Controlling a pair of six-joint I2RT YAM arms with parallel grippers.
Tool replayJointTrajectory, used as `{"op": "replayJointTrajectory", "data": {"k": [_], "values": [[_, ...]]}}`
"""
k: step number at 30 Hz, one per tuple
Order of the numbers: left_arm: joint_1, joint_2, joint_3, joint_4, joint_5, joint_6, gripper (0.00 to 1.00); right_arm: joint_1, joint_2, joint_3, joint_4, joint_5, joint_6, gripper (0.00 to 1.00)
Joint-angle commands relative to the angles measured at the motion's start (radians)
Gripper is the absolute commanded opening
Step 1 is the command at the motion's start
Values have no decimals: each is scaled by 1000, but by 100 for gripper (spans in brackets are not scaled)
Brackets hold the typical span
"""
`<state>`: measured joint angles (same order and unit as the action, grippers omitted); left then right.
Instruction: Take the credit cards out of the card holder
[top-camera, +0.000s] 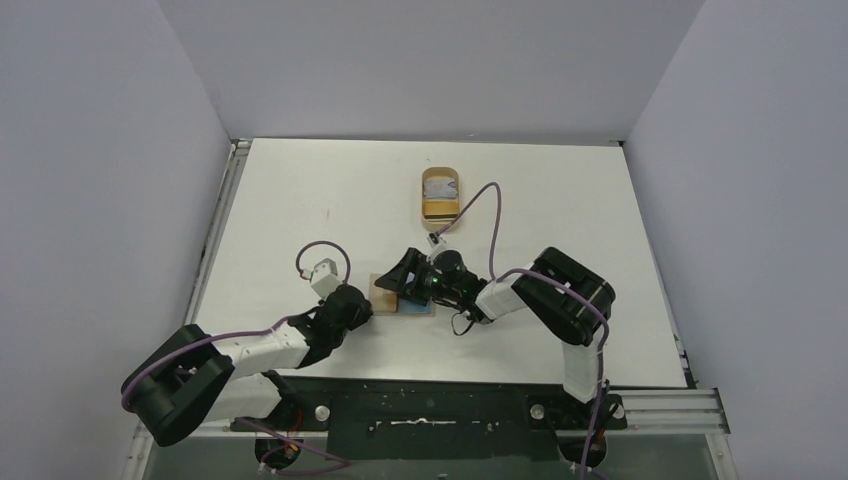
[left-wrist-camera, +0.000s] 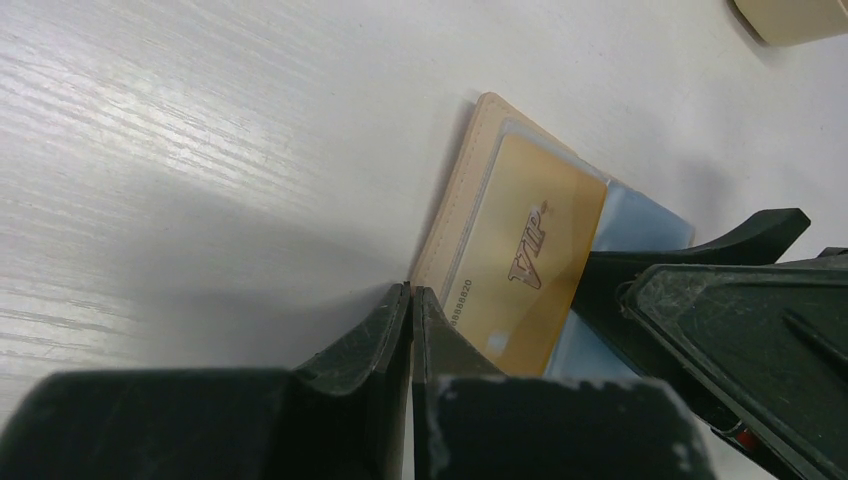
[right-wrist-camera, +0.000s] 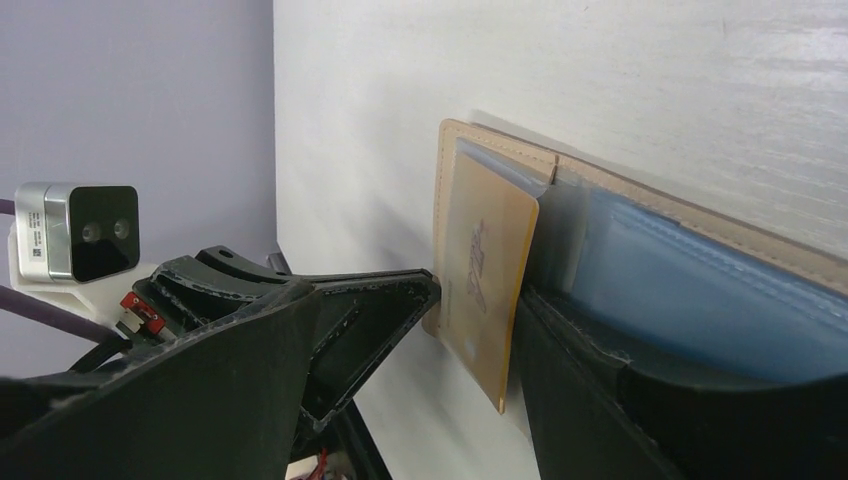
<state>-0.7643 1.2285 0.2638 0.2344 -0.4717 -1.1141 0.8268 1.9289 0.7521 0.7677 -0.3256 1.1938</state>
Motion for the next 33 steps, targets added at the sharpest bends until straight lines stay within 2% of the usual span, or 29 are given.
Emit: {"op": "replayJointTrajectory", "data": {"k": [1, 13, 33], "values": [[-5, -14, -1, 38, 7, 0, 0, 40, 41, 36, 89, -40, 18, 69], [-4, -16, -1, 35, 7, -1, 0, 75, 81, 114, 51, -79, -4, 71], [-5, -9, 2, 23, -1, -5, 0, 37, -9, 72, 38, -123, -17, 72]]}}
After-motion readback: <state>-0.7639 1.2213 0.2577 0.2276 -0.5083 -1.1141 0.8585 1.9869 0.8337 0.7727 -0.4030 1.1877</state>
